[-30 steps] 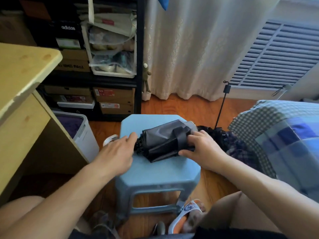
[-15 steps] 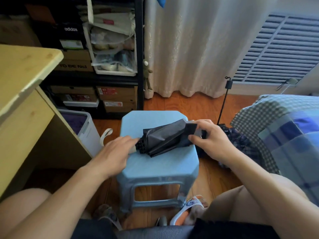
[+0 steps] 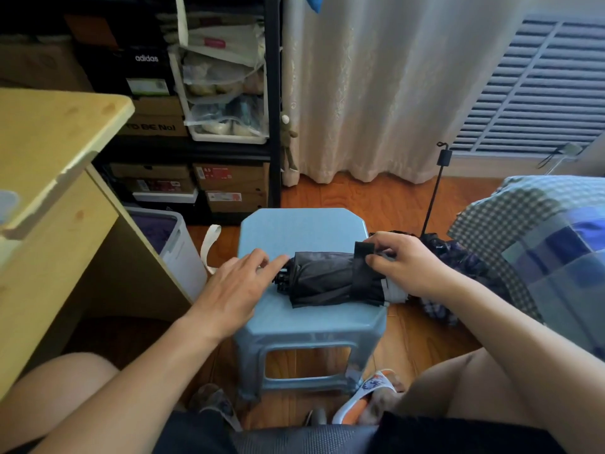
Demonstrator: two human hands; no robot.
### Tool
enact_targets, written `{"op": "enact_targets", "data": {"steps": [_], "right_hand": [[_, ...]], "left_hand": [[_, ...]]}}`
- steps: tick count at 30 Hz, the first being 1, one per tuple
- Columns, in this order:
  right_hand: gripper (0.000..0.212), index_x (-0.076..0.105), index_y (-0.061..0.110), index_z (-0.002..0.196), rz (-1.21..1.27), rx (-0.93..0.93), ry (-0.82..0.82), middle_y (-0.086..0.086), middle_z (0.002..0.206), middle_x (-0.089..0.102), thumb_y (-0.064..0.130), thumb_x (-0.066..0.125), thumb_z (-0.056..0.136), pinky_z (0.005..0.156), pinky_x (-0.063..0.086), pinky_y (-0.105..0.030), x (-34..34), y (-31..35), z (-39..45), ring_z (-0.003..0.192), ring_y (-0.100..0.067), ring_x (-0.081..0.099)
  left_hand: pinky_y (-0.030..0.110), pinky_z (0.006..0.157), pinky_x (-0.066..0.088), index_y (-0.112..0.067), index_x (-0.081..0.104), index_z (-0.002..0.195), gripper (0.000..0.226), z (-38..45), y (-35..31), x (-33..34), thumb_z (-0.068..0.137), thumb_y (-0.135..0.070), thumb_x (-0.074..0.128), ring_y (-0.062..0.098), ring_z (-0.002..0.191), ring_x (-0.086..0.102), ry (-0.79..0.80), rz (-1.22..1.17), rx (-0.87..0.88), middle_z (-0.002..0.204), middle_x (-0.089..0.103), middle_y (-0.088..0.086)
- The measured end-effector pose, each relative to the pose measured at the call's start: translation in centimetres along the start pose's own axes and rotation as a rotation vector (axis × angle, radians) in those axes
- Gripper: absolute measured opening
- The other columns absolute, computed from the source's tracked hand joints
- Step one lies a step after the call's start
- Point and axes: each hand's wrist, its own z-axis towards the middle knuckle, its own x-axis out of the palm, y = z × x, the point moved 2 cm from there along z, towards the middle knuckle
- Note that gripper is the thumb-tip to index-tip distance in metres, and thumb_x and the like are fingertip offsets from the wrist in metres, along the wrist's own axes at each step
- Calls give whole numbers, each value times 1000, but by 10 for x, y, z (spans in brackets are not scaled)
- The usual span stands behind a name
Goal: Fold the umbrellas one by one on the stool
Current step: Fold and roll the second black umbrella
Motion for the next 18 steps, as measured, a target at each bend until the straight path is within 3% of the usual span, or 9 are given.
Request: {"op": "enact_targets", "data": {"steps": [3,5,9,12,15,18], "right_hand": [[7,66,11,90,-9,16,-8,-3,91,68,17,67,94,81,56,-52,6,-2,1,91,-24,65],[10,64,10,87,-20,21,-23,-4,89,67,16,67,94,81,54,-49,10,-3,0,90,-24,62],[13,62,11,83,1,24,-50,-3,86,66,15,67,94,76,49,-34,12,-5,-1,87,-20,59],[15,60,14,81,45,15,-71,1,83,63,13,66,94,70,44,-27,13,-4,-4,82,-13,57],[9,65,13,91,-5,-33,-107,3,90,61,20,63,96,80,45,-30,18,-5,-6,93,-17,54],[15,64,13,99,-191,-207,-195,4,99,56,26,58,95,87,42,-31,22,-5,-11,99,-22,48]], "left_hand": [[35,102,41,-26,28,158,84,0,3,6,84,-6,63,20,111,50,102,-149,-58,125,43,-4],[36,109,36,-26,37,153,73,-1,0,2,84,-18,61,17,125,43,86,-327,-120,131,41,-6],[28,100,41,-27,62,117,30,4,-18,-12,89,-29,73,13,115,47,-156,-526,-133,117,46,-10],[29,98,42,-30,67,109,24,12,-29,-3,88,-38,76,11,113,46,-156,-583,-186,114,46,-12],[29,100,42,-29,69,104,18,18,-33,5,89,-34,77,9,114,43,-131,-616,-227,117,45,-10],[26,99,40,-30,68,100,14,22,-34,4,89,-30,77,8,119,41,-126,-632,-203,123,41,-9]]}}
